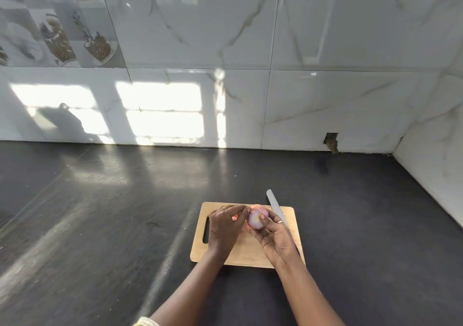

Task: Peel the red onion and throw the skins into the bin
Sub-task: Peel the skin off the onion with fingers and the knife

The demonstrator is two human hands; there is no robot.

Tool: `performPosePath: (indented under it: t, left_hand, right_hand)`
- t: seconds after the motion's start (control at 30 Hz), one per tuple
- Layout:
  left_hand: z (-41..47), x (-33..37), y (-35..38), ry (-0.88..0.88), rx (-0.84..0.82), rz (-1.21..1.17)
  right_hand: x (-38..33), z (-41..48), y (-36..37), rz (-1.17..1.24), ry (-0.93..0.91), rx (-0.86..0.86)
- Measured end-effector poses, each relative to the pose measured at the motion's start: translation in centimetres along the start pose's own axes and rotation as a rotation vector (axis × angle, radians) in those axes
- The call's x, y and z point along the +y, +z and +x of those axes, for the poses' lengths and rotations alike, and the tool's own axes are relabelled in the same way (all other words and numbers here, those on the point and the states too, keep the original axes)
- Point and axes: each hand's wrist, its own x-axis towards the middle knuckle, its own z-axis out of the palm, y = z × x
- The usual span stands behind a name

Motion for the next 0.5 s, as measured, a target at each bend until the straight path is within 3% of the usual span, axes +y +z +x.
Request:
performPosePath:
  t: [0.37,0.5]
  left_hand:
    - [0.4,0.3,-0.6,-0.251,0.078,-0.093]
    - [0.7,-0.8,-0.5,-0.276,-0.018,-0.072]
  right_hand:
    - [0.1,0.1,-0.3,0.006,0.003,0.006]
    - [0.0,0.0,-0.5,0.043,0.01,-0.014]
